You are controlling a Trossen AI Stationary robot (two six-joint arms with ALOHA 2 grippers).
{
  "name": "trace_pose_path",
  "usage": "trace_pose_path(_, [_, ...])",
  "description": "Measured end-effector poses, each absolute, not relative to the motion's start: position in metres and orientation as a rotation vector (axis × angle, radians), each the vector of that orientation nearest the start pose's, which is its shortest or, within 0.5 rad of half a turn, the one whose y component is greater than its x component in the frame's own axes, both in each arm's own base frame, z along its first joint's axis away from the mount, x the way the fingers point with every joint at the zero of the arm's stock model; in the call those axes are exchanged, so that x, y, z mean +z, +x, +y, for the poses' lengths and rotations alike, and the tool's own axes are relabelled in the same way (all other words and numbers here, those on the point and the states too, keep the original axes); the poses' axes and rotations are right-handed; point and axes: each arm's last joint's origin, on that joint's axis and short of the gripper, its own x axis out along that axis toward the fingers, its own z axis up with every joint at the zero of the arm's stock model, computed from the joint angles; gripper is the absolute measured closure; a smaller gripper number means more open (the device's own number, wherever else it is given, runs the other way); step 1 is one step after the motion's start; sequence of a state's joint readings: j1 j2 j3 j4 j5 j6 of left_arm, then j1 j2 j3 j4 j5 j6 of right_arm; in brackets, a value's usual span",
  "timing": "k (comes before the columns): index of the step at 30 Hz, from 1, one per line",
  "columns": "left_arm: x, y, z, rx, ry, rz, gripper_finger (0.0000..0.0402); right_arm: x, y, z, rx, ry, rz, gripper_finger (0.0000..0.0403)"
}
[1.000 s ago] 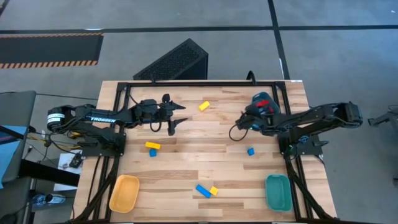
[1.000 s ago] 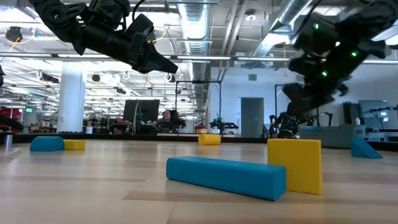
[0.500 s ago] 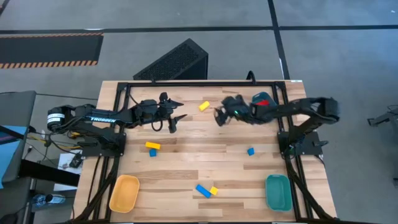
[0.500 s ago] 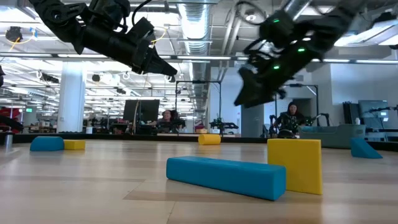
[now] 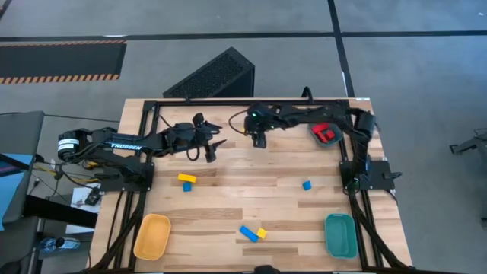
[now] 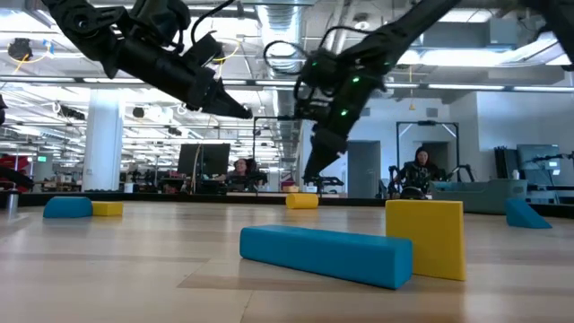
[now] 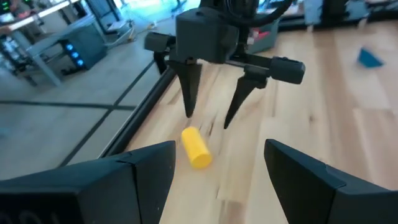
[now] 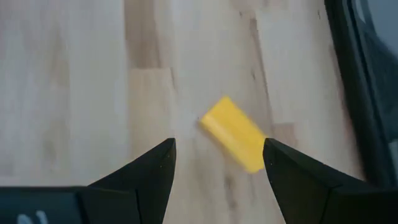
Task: Sort & place blocks by color
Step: Put the top yellow block into the yellow bin
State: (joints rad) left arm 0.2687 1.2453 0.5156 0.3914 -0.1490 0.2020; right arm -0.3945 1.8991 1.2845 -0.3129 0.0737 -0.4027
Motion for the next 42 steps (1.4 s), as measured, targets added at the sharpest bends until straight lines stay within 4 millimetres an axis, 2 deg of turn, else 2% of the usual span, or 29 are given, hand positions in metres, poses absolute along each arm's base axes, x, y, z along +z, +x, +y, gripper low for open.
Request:
trace_pose_path(4, [0.200,0.237,0.072,0.456,0.188,0.425,0.0166,0.180,0.382,-0.166,-0.163,-0.318,1.081,0.0138])
trace_pose_path(8, [0.195,0.234,0.073,0.507,0.198,0.491,0.0166,0.163,0.390,-0.177,-0.087,-0.372,1.181,0.0138])
trace_pose_path(13, [0.191,0.232,0.073,0.513,0.191,0.535,0.0166,0.156,0.394,-0.195,-0.115,-0.382,1.221,0.0138])
trace_pose_path(23, [0.189,0.231,0.073,0.535,0.163,0.549,0.0166,0.159,0.388,-0.212,-0.019,-0.334,1.152,0.0150])
trace_pose_path(28, [0.190,0.231,0.074,0.561,0.144,0.543,0.0166,0.163,0.390,-0.221,-0.073,-0.355,1.091,0.0178])
trace_pose_path(32, [0.190,0.229,0.076,0.666,0.148,0.541,0.0166,0.182,0.404,-0.225,-0.205,-0.274,0.912,0.0193])
trace_pose_path(36, [0.191,0.227,0.078,0.742,0.155,0.543,0.0166,0.194,0.410,-0.218,-0.294,-0.050,0.884,0.0207])
trace_pose_path(42, [0.186,0.226,0.076,0.676,0.148,0.588,0.0166,0.176,0.389,-0.177,-0.198,0.085,1.262,0.0237])
